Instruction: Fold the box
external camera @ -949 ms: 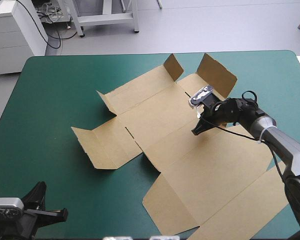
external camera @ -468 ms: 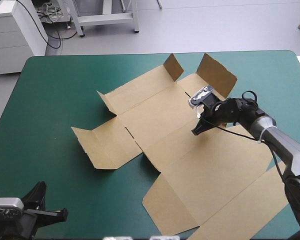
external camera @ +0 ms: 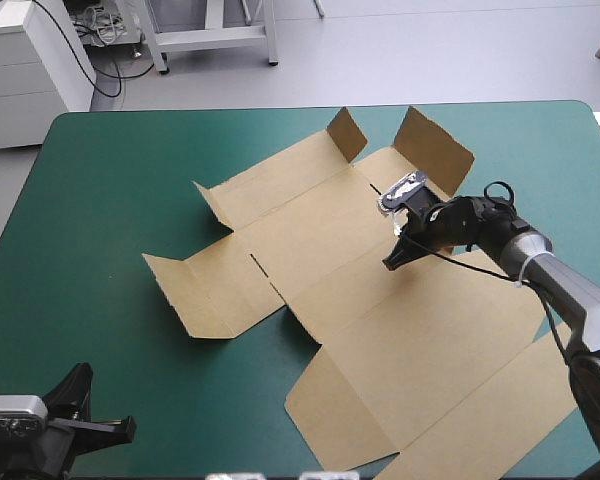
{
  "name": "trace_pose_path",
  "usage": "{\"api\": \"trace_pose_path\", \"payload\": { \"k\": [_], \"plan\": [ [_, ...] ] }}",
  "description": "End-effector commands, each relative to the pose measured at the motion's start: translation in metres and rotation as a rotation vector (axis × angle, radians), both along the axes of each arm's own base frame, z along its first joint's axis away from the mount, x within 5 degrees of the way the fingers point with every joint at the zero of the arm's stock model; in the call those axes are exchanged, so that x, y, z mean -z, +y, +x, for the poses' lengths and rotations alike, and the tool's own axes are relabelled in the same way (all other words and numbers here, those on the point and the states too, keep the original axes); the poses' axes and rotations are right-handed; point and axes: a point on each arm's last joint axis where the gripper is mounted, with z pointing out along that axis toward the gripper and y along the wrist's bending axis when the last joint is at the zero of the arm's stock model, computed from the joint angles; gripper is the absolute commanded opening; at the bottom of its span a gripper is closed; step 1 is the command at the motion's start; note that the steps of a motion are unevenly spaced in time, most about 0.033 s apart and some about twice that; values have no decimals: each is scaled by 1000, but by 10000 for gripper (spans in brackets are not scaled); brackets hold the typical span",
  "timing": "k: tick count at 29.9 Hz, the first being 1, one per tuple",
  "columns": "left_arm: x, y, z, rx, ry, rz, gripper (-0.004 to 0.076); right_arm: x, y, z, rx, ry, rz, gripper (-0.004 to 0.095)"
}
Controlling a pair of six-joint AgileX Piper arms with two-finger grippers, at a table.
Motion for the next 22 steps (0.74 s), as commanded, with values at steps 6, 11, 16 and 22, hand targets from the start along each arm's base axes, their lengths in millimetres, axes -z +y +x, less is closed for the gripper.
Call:
{"api": "trace_pose_path", "payload": {
  "k": [6,11,16,22],
  "plan": [
    [-13,-1,-3,-8,-104,-10,-8,-26,-2,2,75,-82,76,-21],
    [-13,-1,-3,-8,-104,-10,-8,-27,-2,3,113,-69,107,-21],
    [-13,-1,-3,-8,-104,-10,-8,-36,-1,4,142,-50,136,-21],
    [-13,-1,-3,-8,-104,-10,-8,-64,-6,8,158,-37,158,-21]
  ]
}}
